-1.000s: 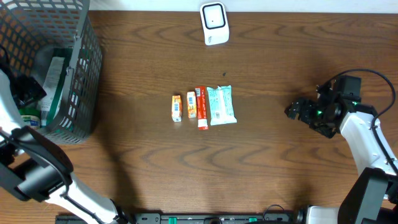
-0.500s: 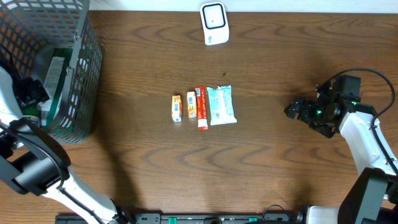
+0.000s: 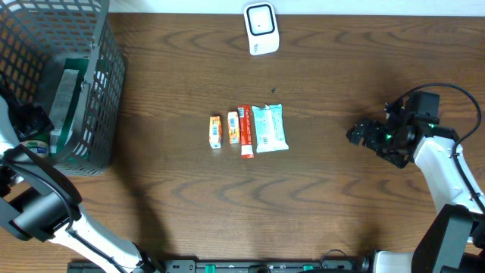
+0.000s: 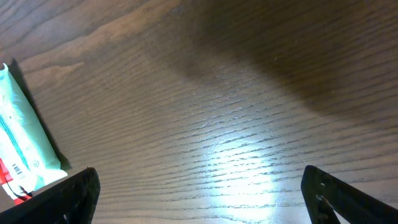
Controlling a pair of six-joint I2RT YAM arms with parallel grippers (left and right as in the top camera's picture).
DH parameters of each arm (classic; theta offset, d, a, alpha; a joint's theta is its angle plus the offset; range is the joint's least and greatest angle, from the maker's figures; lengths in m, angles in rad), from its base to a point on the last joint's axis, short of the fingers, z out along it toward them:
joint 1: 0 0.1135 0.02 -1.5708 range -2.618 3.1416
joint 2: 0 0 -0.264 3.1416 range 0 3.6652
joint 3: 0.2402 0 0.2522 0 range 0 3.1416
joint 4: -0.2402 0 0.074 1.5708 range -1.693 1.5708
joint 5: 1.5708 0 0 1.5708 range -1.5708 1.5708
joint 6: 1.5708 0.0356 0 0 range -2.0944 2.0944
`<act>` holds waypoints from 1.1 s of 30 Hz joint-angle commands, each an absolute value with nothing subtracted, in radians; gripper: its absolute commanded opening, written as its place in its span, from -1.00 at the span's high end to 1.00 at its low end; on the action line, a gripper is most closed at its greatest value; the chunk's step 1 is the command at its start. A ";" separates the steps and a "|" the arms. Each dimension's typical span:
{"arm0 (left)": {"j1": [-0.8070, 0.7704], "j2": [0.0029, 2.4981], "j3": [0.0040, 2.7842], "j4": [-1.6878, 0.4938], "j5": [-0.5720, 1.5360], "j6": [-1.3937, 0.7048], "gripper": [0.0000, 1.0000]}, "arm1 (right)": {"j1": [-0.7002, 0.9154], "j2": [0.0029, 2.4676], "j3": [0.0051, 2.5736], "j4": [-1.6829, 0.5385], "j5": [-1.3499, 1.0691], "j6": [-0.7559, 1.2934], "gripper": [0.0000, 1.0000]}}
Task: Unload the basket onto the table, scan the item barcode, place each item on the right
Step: 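Reach the left gripper into the basket toward the green-lidded jar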
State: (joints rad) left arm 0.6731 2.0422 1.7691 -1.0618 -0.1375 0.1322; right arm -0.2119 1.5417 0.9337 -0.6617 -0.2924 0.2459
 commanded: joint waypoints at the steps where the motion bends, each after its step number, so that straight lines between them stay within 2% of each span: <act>1: 0.676 2.060 1.727 -1.037 -0.139 0.145 -0.70 | -0.201 1.530 0.926 -0.662 -0.297 0.258 -0.99; 9: 0.676 2.060 1.668 -0.971 -0.136 0.133 -0.68 | -0.201 1.530 0.926 -0.662 -0.297 0.258 -0.99; 13: 0.675 2.060 1.660 -0.966 -0.020 0.134 -0.51 | -0.201 1.530 0.926 -0.662 -0.297 0.258 -0.99; 17: 0.676 2.059 1.660 -0.968 0.052 0.134 -0.45 | -0.201 1.530 0.926 -0.662 -0.297 0.258 -0.99; 33: 0.676 2.060 1.616 -0.943 0.053 0.114 -0.49 | -0.198 1.530 0.926 -0.662 -0.297 0.257 -0.98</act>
